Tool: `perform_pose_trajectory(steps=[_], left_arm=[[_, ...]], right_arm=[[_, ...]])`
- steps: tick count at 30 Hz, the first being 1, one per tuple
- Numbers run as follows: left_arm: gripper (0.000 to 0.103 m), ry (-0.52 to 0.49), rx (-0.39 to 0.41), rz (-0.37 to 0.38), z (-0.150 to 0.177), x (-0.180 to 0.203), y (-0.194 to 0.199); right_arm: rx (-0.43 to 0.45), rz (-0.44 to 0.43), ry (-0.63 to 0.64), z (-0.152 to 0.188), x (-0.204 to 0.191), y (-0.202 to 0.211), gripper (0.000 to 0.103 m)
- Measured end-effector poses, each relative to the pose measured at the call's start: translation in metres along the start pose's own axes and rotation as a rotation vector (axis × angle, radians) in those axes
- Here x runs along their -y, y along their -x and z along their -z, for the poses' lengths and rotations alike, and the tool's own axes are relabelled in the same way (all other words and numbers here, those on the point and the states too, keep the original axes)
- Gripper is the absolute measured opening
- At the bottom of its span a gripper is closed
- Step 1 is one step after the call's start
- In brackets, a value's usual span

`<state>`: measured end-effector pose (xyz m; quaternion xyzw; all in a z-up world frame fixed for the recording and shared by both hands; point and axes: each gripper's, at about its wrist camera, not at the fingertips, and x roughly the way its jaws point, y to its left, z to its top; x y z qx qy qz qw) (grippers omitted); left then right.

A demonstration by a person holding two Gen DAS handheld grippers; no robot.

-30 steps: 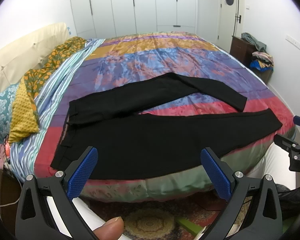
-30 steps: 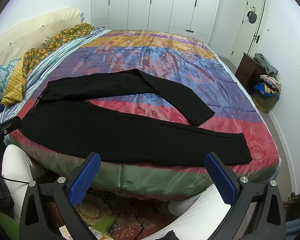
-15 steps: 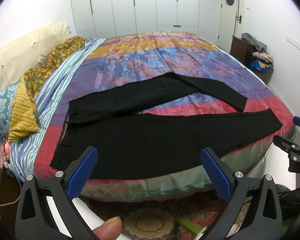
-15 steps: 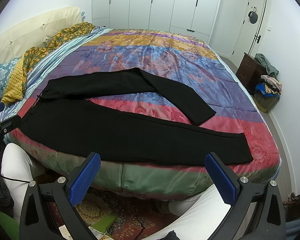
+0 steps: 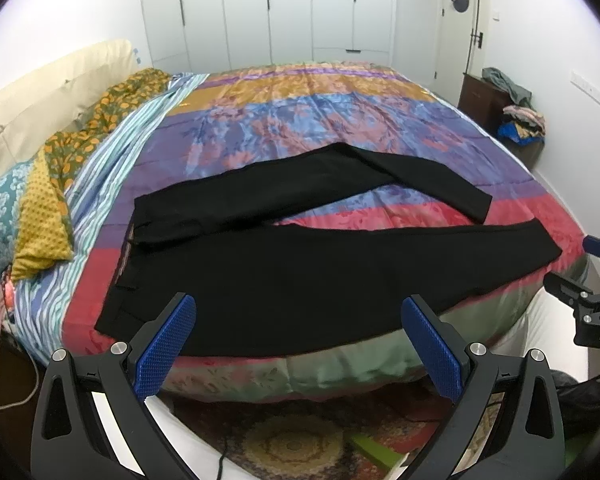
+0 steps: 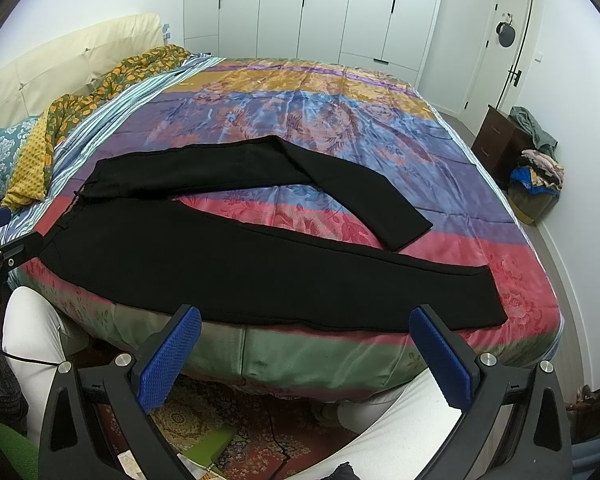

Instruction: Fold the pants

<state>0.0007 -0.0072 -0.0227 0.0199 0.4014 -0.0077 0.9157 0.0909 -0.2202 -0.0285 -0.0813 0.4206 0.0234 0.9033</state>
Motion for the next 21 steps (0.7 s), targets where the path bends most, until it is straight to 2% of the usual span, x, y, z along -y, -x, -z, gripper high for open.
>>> perform_pose_trajectory(steps=[21], left_arm=[[0.102, -0.021, 0.018, 0.011, -0.0052, 0.0036, 0.0047]], right_arm=[[0.000, -0.001, 0.000, 0.0005, -0.0009, -0.0010, 0.103]])
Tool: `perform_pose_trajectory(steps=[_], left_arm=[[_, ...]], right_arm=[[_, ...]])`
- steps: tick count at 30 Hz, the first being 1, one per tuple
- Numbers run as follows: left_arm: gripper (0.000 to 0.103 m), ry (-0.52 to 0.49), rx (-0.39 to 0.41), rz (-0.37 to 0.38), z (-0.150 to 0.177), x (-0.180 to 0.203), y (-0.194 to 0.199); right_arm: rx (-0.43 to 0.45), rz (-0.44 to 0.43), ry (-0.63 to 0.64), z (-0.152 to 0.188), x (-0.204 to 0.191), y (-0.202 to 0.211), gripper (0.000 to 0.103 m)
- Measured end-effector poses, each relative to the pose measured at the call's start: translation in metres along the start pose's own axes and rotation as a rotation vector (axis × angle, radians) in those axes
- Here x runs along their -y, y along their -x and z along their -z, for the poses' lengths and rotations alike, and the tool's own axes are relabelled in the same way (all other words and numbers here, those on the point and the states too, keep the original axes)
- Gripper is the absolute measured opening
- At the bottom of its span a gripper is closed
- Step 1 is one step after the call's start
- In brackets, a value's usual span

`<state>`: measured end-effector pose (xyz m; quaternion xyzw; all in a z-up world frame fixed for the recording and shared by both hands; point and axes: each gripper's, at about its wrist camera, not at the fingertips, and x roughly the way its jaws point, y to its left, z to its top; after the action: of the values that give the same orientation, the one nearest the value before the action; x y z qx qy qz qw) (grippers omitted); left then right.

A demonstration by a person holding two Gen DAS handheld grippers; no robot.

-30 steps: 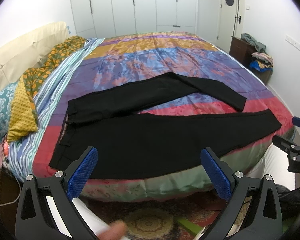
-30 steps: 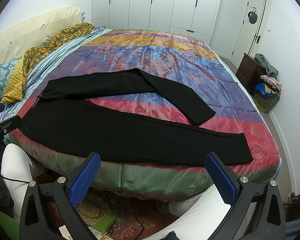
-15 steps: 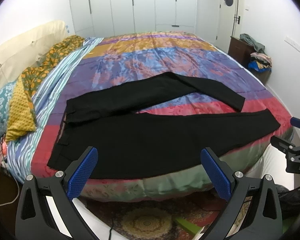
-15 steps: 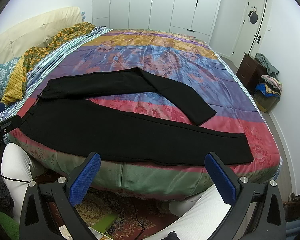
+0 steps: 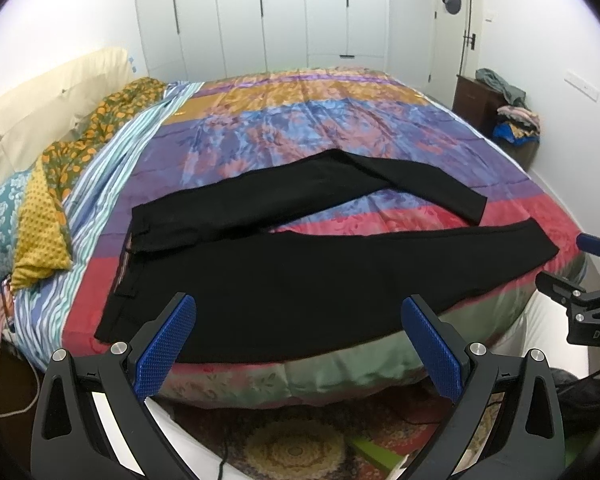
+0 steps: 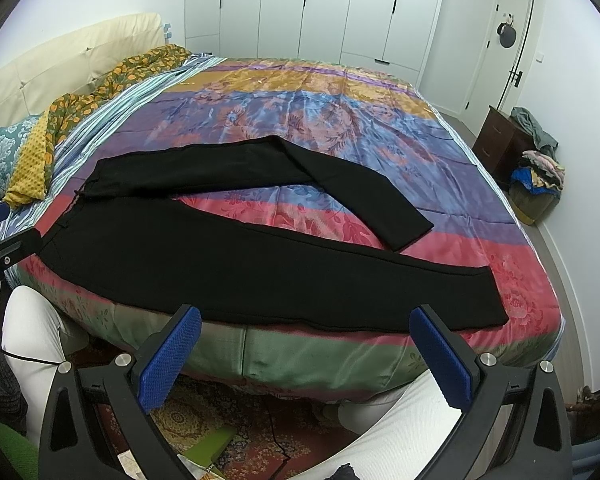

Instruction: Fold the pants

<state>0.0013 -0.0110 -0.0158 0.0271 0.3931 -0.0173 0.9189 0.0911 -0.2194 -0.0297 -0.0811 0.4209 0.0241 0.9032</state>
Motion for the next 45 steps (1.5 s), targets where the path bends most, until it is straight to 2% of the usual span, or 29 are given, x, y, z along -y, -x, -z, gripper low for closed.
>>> perform_pose_trajectory(steps=[38, 41, 45], left_arm=[[0.103, -0.002, -0.014, -0.002, 0.004, 0.003, -0.008], [0.103, -0.002, -0.009, -0.017, 0.004, 0.000, -0.009], [0.103, 0.020, -0.011, -0.028, 0.005, -0.008, -0.012]], right_arm=[[-0.007, -0.007, 0.003, 0.001, -0.013, -0.005, 0.103], [0.004, -0.010, 0.011, 0.001, -0.015, -0.006, 0.103], [0.068, -0.002, 0.039, -0.006, -0.013, -0.004, 0.103]])
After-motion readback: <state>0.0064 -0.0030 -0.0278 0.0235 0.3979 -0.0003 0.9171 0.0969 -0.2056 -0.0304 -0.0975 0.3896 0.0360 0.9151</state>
